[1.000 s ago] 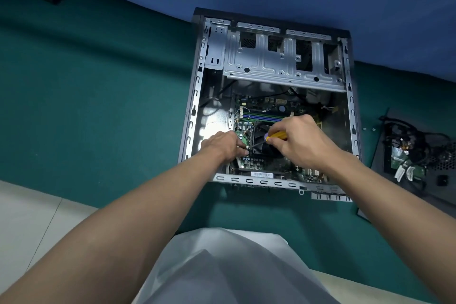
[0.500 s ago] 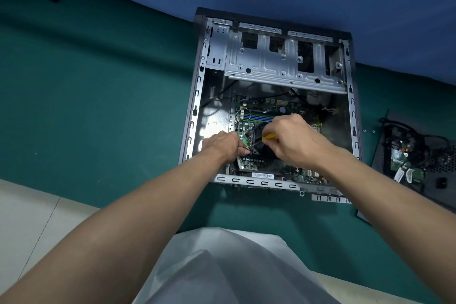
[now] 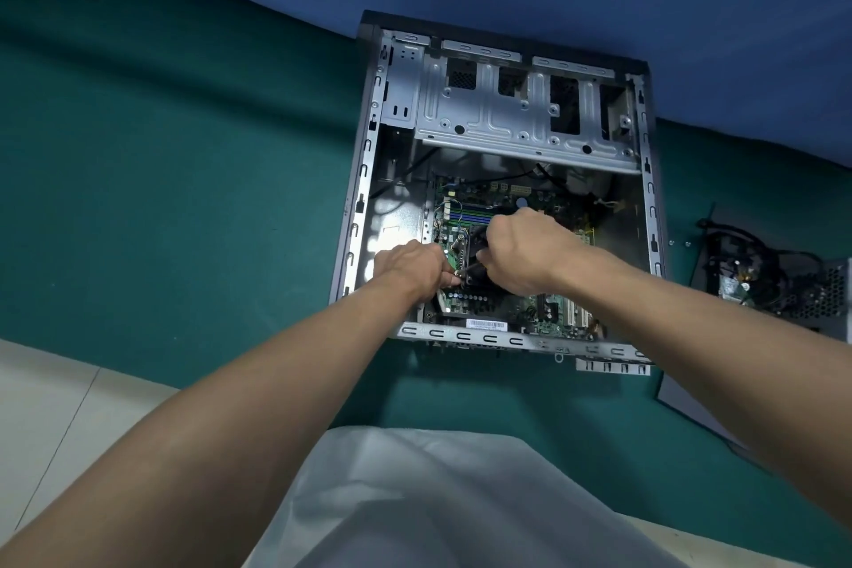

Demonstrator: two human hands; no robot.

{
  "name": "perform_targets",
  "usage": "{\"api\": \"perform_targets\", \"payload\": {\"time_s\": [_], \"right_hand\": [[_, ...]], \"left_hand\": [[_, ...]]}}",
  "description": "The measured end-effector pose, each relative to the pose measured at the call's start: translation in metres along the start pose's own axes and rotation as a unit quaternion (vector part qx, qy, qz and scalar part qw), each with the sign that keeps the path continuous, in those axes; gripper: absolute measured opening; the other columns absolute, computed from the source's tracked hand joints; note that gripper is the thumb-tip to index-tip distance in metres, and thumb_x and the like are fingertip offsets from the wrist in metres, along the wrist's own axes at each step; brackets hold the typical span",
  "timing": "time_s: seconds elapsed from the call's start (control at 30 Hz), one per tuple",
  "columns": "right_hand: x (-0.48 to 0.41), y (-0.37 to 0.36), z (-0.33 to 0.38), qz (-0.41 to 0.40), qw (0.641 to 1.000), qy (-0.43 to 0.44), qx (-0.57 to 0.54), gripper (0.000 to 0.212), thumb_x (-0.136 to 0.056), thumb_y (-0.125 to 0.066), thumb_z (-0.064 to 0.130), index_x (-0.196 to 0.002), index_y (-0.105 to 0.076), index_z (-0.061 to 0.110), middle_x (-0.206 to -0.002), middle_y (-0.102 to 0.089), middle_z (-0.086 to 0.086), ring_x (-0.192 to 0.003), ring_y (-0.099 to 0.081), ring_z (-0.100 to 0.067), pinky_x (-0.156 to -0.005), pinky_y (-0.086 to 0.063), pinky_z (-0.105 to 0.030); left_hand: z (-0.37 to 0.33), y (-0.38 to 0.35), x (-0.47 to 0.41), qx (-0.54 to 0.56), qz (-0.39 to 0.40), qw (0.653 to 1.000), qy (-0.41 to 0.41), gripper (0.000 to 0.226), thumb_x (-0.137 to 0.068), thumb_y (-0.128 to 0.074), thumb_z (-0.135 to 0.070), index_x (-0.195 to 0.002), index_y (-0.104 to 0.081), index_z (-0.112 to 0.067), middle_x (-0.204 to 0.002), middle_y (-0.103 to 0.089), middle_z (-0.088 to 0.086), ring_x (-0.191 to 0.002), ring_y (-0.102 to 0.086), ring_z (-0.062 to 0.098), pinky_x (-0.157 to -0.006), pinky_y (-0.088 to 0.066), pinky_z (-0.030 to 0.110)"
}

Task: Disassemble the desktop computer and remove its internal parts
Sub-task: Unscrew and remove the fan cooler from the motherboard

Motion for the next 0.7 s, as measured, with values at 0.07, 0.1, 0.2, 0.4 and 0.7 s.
{"api": "perform_targets", "payload": {"time_s": [0.07,0.1,0.2,0.4,0.7], "right_hand": [[0.005,0.004,0.011,-0.02,0.997,0.053,0.054,0.034,-0.091,-0.046,0.012,-0.059,-0.036,0.014,-0.06,-0.037,-0.003,-0.058,-0.043,-0.023,-0.061,-0.036,-0.032],[0.007,0.006,0.017,-0.028,0.991,0.092,0.089,0.034,-0.09,-0.047,0.01,-0.058,-0.035,0.012,-0.058,-0.035,-0.002,-0.057,-0.042,-0.023,-0.059,-0.036,-0.032],[0.008,0.01,0.037,-0.043,0.966,0.201,0.158,0.027,-0.094,-0.049,0.012,-0.069,-0.056,0.008,-0.053,-0.029,0.0,-0.06,-0.045,-0.023,-0.055,-0.038,-0.03],[-0.015,0.011,0.023,-0.015,0.993,0.113,0.01,0.029,-0.087,-0.061,0.021,-0.062,-0.059,0.007,-0.057,-0.058,-0.011,-0.06,-0.057,-0.024,-0.047,-0.042,-0.024],[-0.018,0.013,0.017,0.062,0.994,-0.039,-0.076,0.031,-0.092,-0.047,0.013,-0.061,-0.048,0.008,-0.054,-0.049,-0.004,-0.042,-0.043,-0.012,-0.037,-0.03,-0.017]], "left_hand": [[0.0,0.0,0.001,-0.009,-0.012,1.0,-0.007,0.032,-0.089,-0.056,-0.053,-0.103,-0.064,-0.026,-0.085,-0.053,-0.006,-0.092,-0.05,0.017,-0.075,-0.03,0.032],[0.0,0.001,0.001,-0.017,-0.02,1.0,-0.008,0.028,-0.089,-0.056,-0.052,-0.093,-0.062,-0.025,-0.077,-0.047,-0.008,-0.087,-0.047,0.016,-0.074,-0.029,0.032],[-0.002,0.003,0.002,-0.036,-0.034,0.999,0.004,0.035,-0.091,-0.059,-0.045,-0.067,-0.047,-0.022,-0.067,-0.045,-0.008,-0.074,-0.047,0.016,-0.072,-0.03,0.032],[-0.007,0.009,0.004,-0.042,-0.037,0.998,-0.009,0.023,-0.092,-0.058,-0.047,-0.084,-0.061,-0.026,-0.084,-0.059,-0.004,-0.083,-0.051,0.018,-0.072,-0.03,0.033],[-0.009,0.01,0.007,-0.09,-0.038,0.994,-0.039,0.024,-0.089,-0.063,-0.042,-0.086,-0.066,-0.019,-0.083,-0.061,-0.004,-0.081,-0.054,0.015,-0.07,-0.036,0.031]]}}
Point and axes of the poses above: each hand's wrist, its own x-axis away from the middle knuckle, its own y-axis out of the back of the hand, z = x × y, the point moved 4 cm from there along -x, towards the middle knuckle
